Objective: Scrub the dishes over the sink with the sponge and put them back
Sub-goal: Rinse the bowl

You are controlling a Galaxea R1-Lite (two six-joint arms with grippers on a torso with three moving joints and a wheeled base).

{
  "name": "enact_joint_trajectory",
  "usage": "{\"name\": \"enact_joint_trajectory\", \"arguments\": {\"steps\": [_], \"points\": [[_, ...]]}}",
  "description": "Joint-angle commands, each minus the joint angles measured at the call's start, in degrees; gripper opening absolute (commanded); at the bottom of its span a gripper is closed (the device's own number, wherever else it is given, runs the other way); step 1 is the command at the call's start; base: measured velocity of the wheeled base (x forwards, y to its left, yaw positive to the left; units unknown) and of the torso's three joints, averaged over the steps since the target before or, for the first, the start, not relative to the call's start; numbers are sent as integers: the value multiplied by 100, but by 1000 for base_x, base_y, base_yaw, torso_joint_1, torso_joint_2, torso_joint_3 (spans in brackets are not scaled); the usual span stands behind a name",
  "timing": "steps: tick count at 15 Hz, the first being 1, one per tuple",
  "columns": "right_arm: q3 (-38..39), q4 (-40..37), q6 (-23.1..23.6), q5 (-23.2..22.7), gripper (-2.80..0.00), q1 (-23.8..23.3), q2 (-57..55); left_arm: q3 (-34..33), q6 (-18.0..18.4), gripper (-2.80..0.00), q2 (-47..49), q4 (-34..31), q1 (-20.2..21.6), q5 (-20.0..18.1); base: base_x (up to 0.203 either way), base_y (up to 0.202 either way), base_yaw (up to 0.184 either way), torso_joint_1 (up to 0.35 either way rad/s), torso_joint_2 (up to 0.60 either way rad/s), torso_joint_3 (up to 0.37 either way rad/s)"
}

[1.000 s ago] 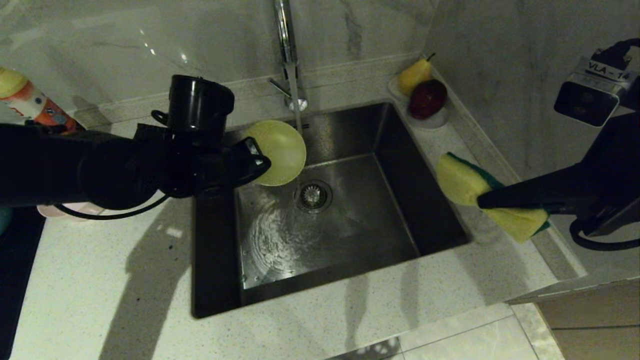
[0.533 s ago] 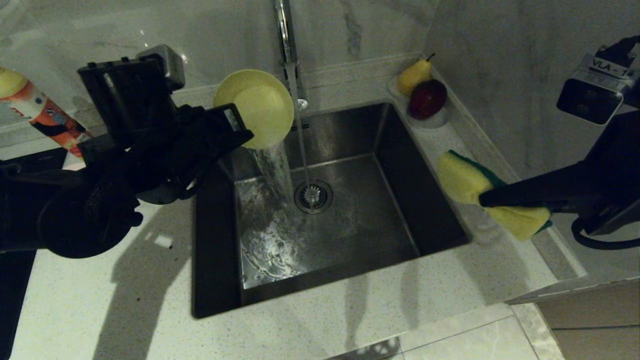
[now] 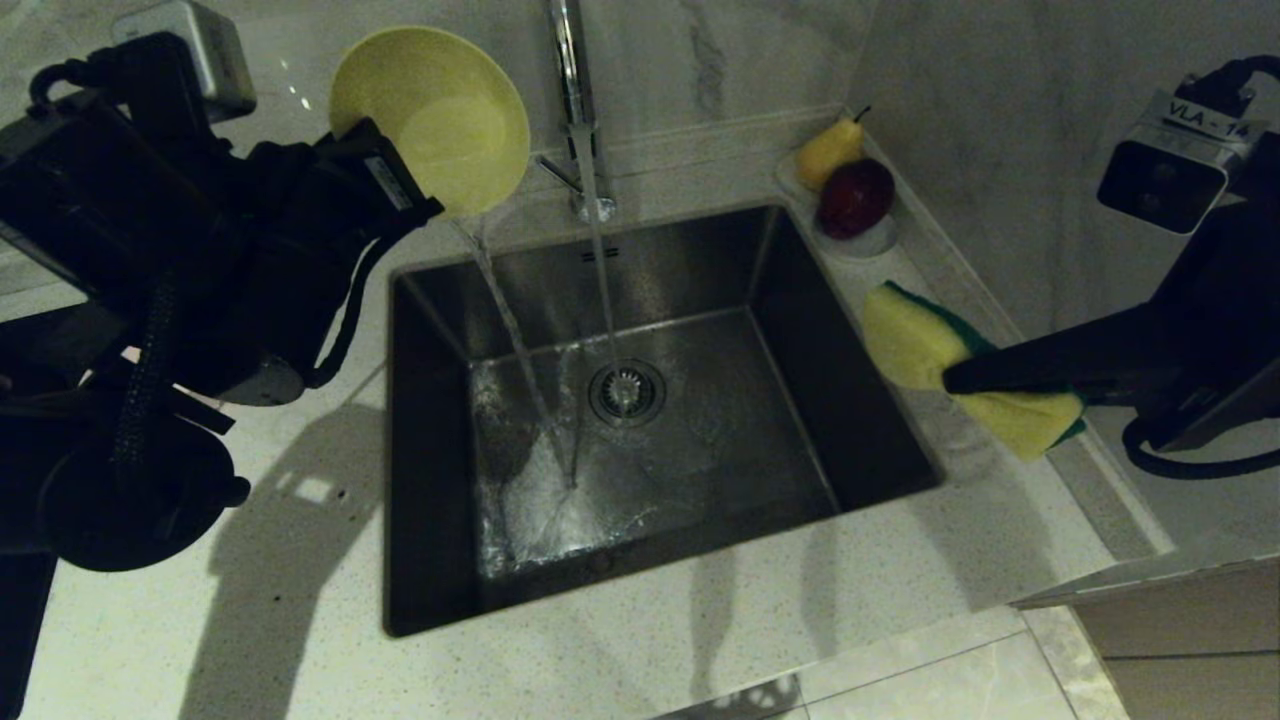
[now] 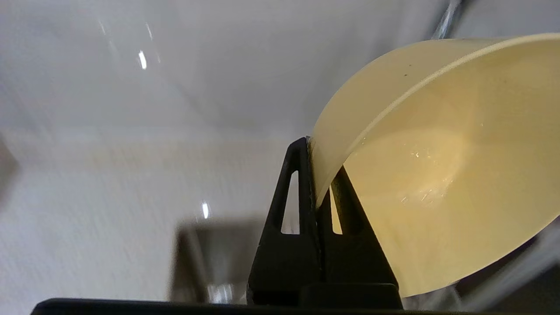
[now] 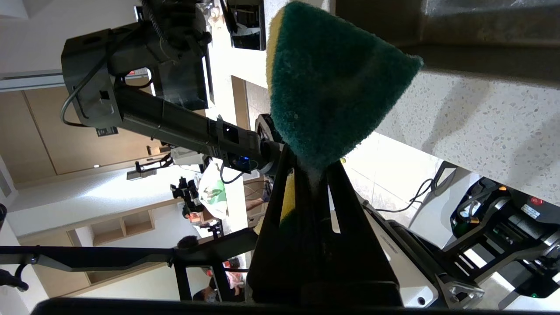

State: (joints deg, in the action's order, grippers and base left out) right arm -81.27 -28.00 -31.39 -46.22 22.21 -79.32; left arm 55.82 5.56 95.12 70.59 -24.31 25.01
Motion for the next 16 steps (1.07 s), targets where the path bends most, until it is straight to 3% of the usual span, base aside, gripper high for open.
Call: {"name": "enact_joint_trajectory", "arguments": {"steps": [1, 6, 9, 11, 14, 16], "points": [[-29, -30, -16, -27, -280, 3, -66, -62, 120, -280, -165, 379, 19, -99, 0, 0, 0, 0, 0, 0], [42, -21, -16, -36, -280, 3, -162, -338, 134, -280, -801, 421, 14, -664, 0, 0, 0, 0, 0, 0], [53, -4, -16, -42, -280, 3, -171, -361, 89, -280, -883, 398, 14, -685, 0, 0, 0, 0, 0, 0], [79, -14, -18, -36, -280, 3, -114, -326, 81, -280, -865, 148, 23, -505, 0, 0, 0, 0, 0, 0], [137, 14, -16, -42, -280, -117, -112, -365, 69, -280, -1013, -1696, 54, -273, 0, 0, 0, 0, 0, 0], [299, 22, -7, -41, -280, -135, -57, -294, -76, -280, -1235, -3441, 72, -210, 0, 0, 0, 0, 0, 0]]}}
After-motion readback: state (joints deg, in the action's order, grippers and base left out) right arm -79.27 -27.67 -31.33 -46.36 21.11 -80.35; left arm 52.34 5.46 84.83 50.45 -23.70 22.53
